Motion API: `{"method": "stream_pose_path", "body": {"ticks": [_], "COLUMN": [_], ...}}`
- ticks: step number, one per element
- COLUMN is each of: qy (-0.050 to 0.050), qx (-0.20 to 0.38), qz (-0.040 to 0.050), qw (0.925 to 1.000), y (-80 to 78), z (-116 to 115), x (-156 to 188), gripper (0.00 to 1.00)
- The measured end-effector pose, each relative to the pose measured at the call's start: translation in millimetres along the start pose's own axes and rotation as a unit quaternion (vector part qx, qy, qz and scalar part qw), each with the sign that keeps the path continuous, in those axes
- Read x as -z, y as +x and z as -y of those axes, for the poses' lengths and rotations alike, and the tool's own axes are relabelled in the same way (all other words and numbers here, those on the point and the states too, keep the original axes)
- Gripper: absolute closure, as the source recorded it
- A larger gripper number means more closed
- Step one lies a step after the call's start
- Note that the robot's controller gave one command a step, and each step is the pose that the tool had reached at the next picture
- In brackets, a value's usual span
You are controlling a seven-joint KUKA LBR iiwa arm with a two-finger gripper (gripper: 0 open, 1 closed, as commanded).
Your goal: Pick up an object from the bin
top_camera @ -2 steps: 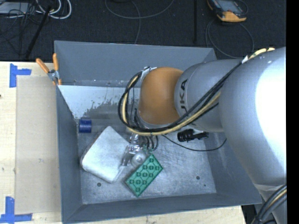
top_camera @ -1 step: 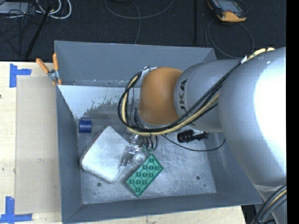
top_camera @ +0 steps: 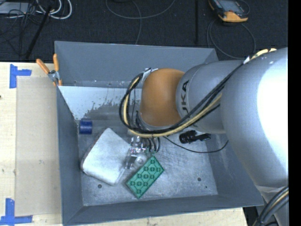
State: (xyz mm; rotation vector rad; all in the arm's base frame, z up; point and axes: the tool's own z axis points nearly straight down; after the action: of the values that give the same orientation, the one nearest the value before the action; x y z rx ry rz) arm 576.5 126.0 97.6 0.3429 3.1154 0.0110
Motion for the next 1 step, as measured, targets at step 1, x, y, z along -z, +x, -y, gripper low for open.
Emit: {"method": "stream_pose_path", "body": {"ticks": [1], "qy": [0.003], "qx": [0.017], "qz": [-0.0030], "qw": [0.9999], "y": [6.2], "z": [4.4], "x": [-13.7], "gripper": [0.00]}}
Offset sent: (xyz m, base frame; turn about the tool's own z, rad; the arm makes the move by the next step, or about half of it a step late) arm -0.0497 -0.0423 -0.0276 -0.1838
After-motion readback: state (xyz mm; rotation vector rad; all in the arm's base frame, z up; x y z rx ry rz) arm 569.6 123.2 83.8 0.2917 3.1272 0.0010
